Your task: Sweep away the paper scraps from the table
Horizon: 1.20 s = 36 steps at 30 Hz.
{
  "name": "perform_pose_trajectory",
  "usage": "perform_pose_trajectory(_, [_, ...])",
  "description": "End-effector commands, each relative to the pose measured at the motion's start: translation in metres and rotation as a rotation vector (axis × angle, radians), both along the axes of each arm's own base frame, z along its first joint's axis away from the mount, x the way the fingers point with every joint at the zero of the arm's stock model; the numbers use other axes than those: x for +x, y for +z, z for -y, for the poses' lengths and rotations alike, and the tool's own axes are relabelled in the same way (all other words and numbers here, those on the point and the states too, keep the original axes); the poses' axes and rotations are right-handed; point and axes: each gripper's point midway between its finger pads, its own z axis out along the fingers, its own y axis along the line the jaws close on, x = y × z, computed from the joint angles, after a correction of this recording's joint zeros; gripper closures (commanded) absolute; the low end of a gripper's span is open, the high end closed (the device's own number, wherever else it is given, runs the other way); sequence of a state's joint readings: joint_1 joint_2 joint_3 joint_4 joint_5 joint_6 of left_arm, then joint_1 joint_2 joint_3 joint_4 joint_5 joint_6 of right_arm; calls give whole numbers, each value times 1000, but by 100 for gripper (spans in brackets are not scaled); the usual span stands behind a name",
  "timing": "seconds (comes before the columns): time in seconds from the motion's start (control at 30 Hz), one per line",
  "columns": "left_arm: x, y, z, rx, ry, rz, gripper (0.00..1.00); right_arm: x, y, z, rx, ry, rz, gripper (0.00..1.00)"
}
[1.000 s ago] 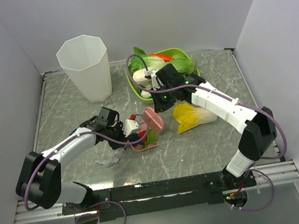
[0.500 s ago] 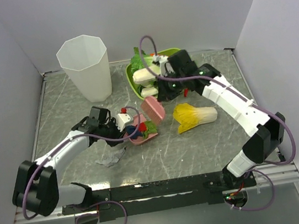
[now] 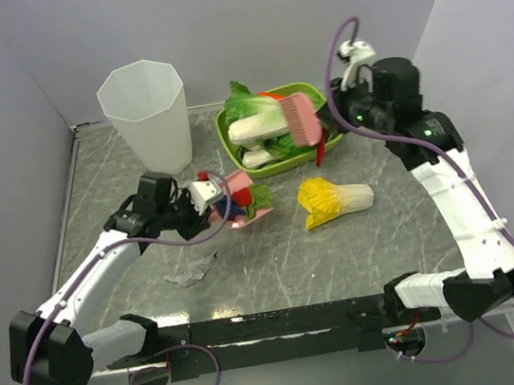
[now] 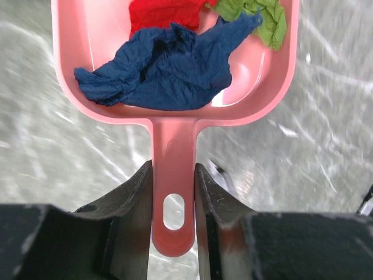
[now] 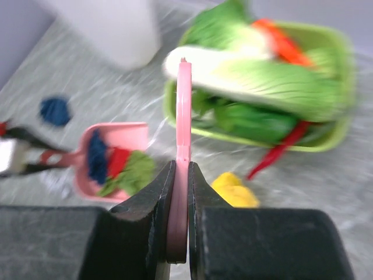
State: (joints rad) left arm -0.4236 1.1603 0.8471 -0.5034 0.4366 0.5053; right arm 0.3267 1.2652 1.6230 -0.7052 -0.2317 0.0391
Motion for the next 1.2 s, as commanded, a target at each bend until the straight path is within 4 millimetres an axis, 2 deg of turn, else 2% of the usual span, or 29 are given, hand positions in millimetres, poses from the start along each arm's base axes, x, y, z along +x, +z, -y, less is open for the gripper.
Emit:
perform_pose_trajectory(0.0, [23,68,8,-87,27,135,99,16,21,48,27,-196,83,100])
perform_pose_trajectory(0.03, [29,74,8,-91,50,138,99,19,22,59,25,-241,87,100])
perform_pose_trajectory(0.07, [36,91,9,-111,63,168,99,21,20,68,23,-274,79,100])
perform_pose_trajectory(0.13, [46,100,10,-120,92,162,99,27,18,93,14,-367,70,100])
perform_pose_trajectory(0.17, [53,118,10,-133,107,186,99,29,17,107,-5,-430,67,100])
perform_pose_trajectory(0.23, [64,125,9,-149,154,169,99,34,10,138,-43,-558,55,100])
perform_pose_trajectory(0.27, [73,143,8,-167,176,197,99,34,6,156,-60,-628,43,100])
perform_pose_trajectory(0.3, [81,147,6,-181,212,187,99,35,0,167,-65,-661,23,100])
perform_pose_trajectory(0.33, [87,154,5,-196,233,197,99,34,-7,190,-61,-729,-2,100])
perform_pose_trajectory(0.37, [94,169,3,-212,258,225,99,34,-16,198,-56,-745,-36,100])
perform_pose_trajectory(0.4, [102,175,1,-225,284,230,99,33,-33,207,-60,-764,-96,100])
perform_pose_trajectory(0.43, [107,189,0,-241,297,259,99,30,-42,227,-45,-823,-134,100])
perform_pose_trajectory(0.5, [121,199,-6,-241,345,286,99,27,-71,239,-24,-844,-236,100])
perform_pose_trajectory(0.53, [125,204,-10,-239,356,303,99,23,-78,251,10,-889,-266,100])
perform_pose_trajectory(0.57, [132,220,-16,-243,375,340,99,20,-90,256,28,-907,-304,100])
perform_pose_trajectory(0.6, [141,221,-23,-227,406,351,99,21,-99,253,63,-889,-341,100])
perform_pose_trajectory(0.63, [144,235,-28,-231,419,376,99,20,-104,253,92,-897,-360,100])
perform_pose_trajectory(0.67, [154,234,-38,-208,442,379,99,18,-111,257,104,-908,-383,100])
perform_pose_trajectory(0.7, [159,236,-45,-190,464,385,99,18,-113,256,119,-903,-390,100])
perform_pose_trajectory(0.73, [161,248,-51,-183,478,404,99,17,-117,256,122,-904,-400,100])
perform_pose_trajectory(0.77, [170,247,-62,-154,495,411,99,17,-118,257,122,-905,-400,100])
perform_pose_trajectory(0.93, [188,266,-106,-73,592,491,99,12,-124,261,128,-924,-411,100])
perform_pose_trajectory(1.0, [196,266,-131,-40,637,502,99,8,-127,264,126,-933,-418,100])
perform_pose_trajectory(1.03, [198,274,-141,-40,656,520,99,5,-132,264,127,-936,-431,100])
perform_pose_trajectory(1.07, [203,270,-159,-14,686,513,99,3,-135,264,130,-940,-441,100])
perform_pose_trajectory(1.13, [206,281,-175,2,709,538,99,-1,-142,264,143,-948,-461,100])
perform_pose_trajectory(1.17, [209,279,-197,31,741,541,99,-3,-143,263,151,-944,-464,100])
